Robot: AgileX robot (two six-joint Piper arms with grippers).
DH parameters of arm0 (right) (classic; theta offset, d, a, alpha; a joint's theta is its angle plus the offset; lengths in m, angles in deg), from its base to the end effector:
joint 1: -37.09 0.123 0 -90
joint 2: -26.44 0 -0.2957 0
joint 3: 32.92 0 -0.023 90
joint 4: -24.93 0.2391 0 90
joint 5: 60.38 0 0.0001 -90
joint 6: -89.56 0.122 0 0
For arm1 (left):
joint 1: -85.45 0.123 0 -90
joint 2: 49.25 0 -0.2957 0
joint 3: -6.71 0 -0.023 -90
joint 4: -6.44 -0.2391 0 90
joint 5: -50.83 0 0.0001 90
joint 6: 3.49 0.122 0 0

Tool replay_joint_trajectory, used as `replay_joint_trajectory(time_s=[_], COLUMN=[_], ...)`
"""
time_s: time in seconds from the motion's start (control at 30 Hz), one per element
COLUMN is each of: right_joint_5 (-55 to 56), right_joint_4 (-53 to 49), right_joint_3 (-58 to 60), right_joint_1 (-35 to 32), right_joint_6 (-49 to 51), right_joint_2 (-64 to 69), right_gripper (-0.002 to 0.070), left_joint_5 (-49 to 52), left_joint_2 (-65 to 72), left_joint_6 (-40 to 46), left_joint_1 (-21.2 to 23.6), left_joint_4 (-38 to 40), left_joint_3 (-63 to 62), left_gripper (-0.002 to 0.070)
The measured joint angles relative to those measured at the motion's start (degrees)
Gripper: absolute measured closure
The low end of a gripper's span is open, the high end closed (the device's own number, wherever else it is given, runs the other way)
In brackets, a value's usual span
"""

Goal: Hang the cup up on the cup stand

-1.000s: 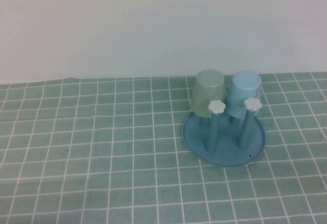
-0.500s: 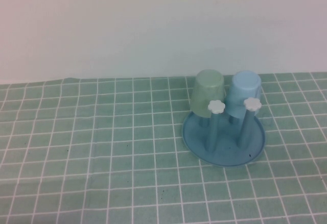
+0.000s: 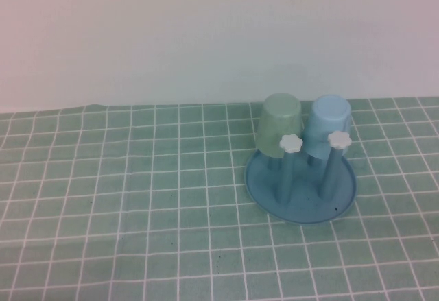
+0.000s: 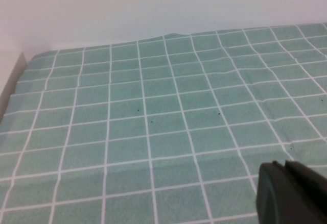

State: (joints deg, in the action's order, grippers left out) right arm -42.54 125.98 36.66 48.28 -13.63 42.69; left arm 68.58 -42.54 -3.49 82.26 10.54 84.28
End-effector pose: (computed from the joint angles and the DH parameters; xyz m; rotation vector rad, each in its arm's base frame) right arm 0.0751 -0.0224 0.2474 0.0668 1.5597 -0.1061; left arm 0.0610 -0.0061 0.1788 0.0046 1.7812 -0.1087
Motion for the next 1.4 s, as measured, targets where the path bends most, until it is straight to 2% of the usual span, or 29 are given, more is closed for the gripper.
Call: replay_joint_trajectory(time_s=[0.13, 0.2, 0.23, 0.4, 0.5, 0.6, 0.77, 1.03, 1.17, 1.3, 1.4], right_joint_5=[-5.6, -9.2, -10.8, -18.8, -23.7, -25.6, -21.4, -19.8, -25.6, -34.9, -37.6], right_joint_4=[-0.5, -8.1, -15.1, -63.0, -82.4, -94.3, -98.6, -98.8, -99.0, -99.0, -99.2], right_joint_3=[0.0, 0.0, 0.0, 0.0, 0.5, 2.7, 8.1, 9.5, 9.5, 9.5, 9.5], right_joint_1=[0.0, 0.0, 0.0, 0.0, 0.0, 0.0, 0.0, 0.0, -1.8, -7.1, -11.1], right_joint_6=[1.6, 10.2, 16.2, 63.8, 83.9, 95.7, 100.6, 100.4, 99.7, 99.6, 99.3], right_joint_2=[0.0, 0.0, 0.0, 0.0, 0.0, 0.0, 0.0, -0.3, -1.9, -5.3, -8.7], right_gripper=[0.0678, 0.0678, 0.0678, 0.0678, 0.0678, 0.0678, 0.0678, 0.0678, 0.0678, 0.0678, 0.0678], left_joint_5=[0.0, 0.0, 0.0, 0.0, 0.0, 0.0, 0.0, 0.0, 0.0, 0.0, 0.0], left_joint_2=[0.0, 0.0, 0.0, 0.0, 0.0, 0.0, 0.0, 0.0, 0.0, 0.0, 0.0], left_joint_6=[0.0, 0.0, 0.0, 0.0, 0.0, 0.0, 0.0, 0.0, 0.0, 0.0, 0.0], left_joint_1=[0.0, 0.0, 0.0, 0.0, 0.0, 0.0, 0.0, 0.0, 0.0, 0.0, 0.0], left_joint_4=[0.0, 0.0, 0.0, 0.0, 0.0, 0.0, 0.0, 0.0, 0.0, 0.0, 0.0], left_joint_3=[0.0, 0.0, 0.0, 0.0, 0.0, 0.0, 0.0, 0.0, 0.0, 0.0, 0.0], left_gripper=[0.0676, 0.0676, 0.0676, 0.0676, 0.0676, 0.0676, 0.0676, 0.0676, 0.0676, 0.0676, 0.0676])
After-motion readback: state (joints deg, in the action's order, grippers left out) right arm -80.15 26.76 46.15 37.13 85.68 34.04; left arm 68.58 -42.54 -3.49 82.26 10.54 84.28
